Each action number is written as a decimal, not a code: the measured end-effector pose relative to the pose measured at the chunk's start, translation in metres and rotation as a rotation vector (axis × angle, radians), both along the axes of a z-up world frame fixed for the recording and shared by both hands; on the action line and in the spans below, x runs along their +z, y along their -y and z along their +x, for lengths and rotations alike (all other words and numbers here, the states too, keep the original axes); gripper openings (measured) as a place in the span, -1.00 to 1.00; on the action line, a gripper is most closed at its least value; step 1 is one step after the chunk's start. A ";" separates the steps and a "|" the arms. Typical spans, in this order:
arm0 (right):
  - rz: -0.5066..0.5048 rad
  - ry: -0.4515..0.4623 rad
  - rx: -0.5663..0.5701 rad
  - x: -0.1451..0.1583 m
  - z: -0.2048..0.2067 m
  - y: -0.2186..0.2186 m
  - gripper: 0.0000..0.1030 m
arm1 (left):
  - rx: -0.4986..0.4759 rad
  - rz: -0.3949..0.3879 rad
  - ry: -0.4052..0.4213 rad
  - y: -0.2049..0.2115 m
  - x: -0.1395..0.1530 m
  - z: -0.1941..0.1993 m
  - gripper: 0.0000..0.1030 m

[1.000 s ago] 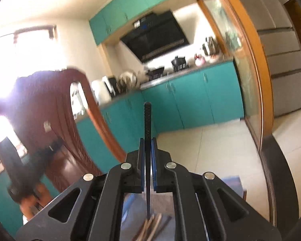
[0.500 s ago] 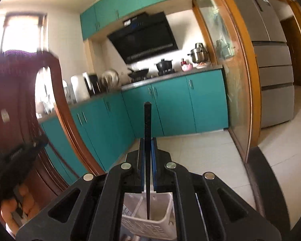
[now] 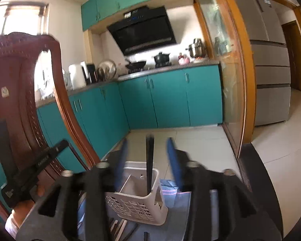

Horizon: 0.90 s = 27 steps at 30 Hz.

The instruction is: Organize utensils

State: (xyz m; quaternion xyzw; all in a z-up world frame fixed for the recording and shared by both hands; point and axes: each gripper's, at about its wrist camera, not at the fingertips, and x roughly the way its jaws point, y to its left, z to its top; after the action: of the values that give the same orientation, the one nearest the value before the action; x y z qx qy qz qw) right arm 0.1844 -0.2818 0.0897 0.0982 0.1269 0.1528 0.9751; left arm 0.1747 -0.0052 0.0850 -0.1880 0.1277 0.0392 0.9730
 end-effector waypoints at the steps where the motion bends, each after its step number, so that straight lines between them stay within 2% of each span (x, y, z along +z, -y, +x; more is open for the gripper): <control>1: 0.000 0.025 -0.011 0.001 -0.009 0.005 -0.05 | -0.003 0.000 0.001 0.001 -0.001 -0.007 -0.87; 5: 0.041 0.125 -0.060 -0.017 -0.048 0.027 -0.02 | 0.010 0.033 -0.018 0.007 -0.010 -0.035 -0.77; 8: 0.060 0.086 -0.074 -0.047 -0.063 0.036 -0.01 | 0.031 0.126 -0.076 0.018 -0.038 -0.055 -0.76; 10: 0.023 -0.001 -0.072 -0.065 -0.060 0.030 -0.01 | 0.016 0.183 -0.175 0.026 -0.063 -0.056 -0.76; 12: -0.039 -0.087 -0.092 -0.080 -0.051 0.019 -0.02 | -0.018 0.188 -0.279 0.030 -0.083 -0.050 -0.76; 14: -0.102 -0.213 -0.117 -0.100 -0.035 0.006 -0.02 | -0.044 0.198 -0.375 0.033 -0.099 -0.044 -0.73; 17: -0.185 -0.446 -0.031 -0.136 -0.005 -0.020 -0.02 | -0.063 0.246 -0.520 0.033 -0.122 -0.036 -0.70; 19: -0.219 -0.564 0.034 -0.159 0.008 -0.038 -0.02 | -0.070 0.232 -0.567 0.029 -0.130 -0.034 -0.68; 23: -0.267 -0.603 0.072 -0.174 0.014 -0.061 -0.02 | -0.090 0.189 -0.635 0.017 -0.141 -0.035 -0.56; 27: -0.329 -0.623 0.095 -0.186 0.015 -0.078 -0.02 | -0.102 0.195 -0.651 0.016 -0.142 -0.034 -0.49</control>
State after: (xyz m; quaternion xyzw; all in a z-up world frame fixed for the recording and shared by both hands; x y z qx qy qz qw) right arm 0.1995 -0.2034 -0.0961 -0.0243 0.4456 0.1383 0.8842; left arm 0.1405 -0.0213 -0.0572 -0.0649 0.4365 0.0603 0.8953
